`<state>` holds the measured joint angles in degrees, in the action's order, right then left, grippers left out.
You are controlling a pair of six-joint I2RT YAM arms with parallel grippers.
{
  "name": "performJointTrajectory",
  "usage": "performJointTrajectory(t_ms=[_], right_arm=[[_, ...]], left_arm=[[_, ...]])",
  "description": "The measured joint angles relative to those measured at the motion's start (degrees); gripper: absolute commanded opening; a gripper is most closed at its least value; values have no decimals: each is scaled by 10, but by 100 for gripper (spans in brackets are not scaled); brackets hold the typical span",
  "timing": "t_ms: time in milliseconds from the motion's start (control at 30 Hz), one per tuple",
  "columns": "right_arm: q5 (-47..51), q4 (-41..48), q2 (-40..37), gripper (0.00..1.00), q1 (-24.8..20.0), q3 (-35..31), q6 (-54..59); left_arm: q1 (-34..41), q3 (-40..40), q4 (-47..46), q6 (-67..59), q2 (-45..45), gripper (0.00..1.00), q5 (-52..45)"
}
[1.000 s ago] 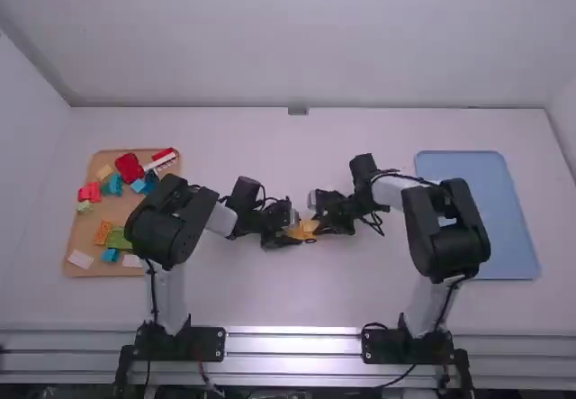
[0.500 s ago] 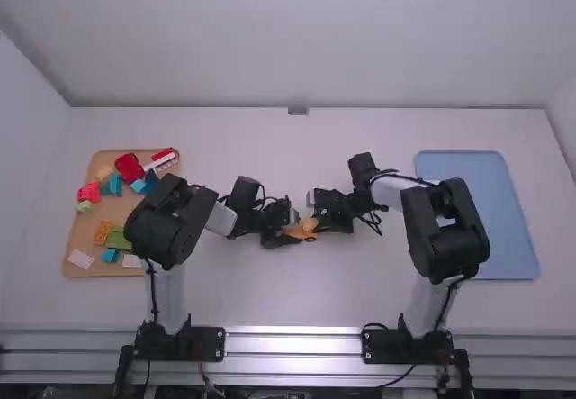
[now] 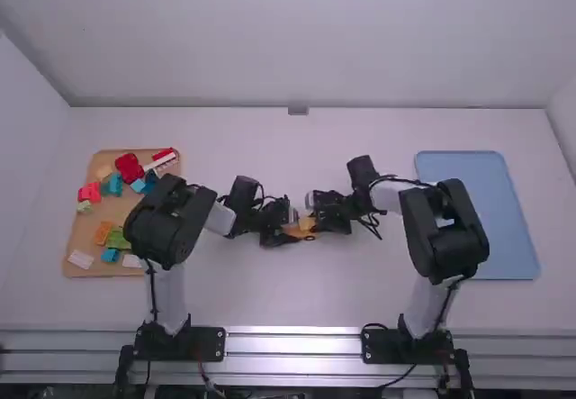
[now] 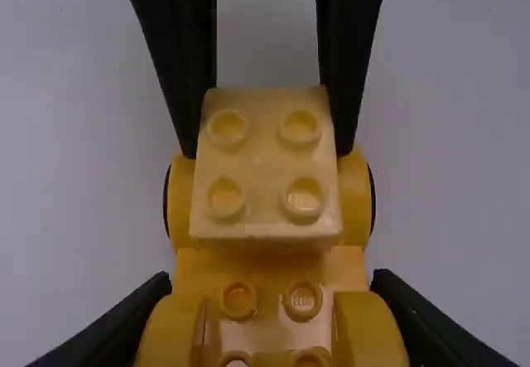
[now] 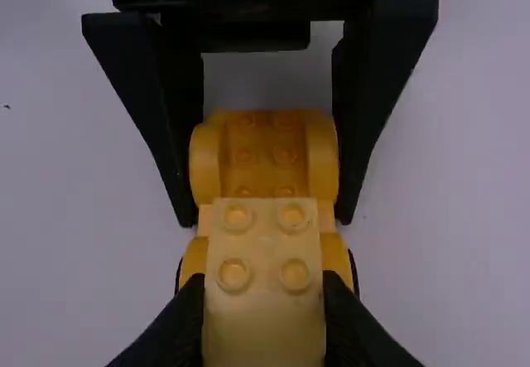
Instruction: Assemble lego blocks to make yellow taxi
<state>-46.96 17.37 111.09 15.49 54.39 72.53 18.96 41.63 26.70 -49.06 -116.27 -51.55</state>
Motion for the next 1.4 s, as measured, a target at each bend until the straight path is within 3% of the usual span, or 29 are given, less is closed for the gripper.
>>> performJointTrajectory(t_ms=[167, 300, 567, 700, 833, 933, 1233, 1400], right_arm=[[4, -1, 0, 43, -4, -3, -2], [10, -4, 0, 54, -10, -3, -3], [-24, -2, -2, 57, -11, -3, -2], [-34, 29, -27, 47, -16, -3, 5], [-31, 50, -57, 8, -19, -3, 25], [-14, 47, -59, 4, -20, -6, 22], [29, -88, -59, 1, -1, -63, -60], [32, -98, -59, 0, -2, -73, -87]], left_arm=[[0, 0, 0, 0, 0, 56, -2], [0, 0, -1, 0, 0, 55, -3], [0, 0, 0, 0, 0, 55, -3], [0, 0, 0, 0, 0, 55, -3], [0, 0, 0, 0, 0, 54, -3], [0, 0, 0, 0, 0, 54, -3], [0, 0, 0, 0, 0, 52, -3], [0, 0, 0, 0, 0, 52, -3]])
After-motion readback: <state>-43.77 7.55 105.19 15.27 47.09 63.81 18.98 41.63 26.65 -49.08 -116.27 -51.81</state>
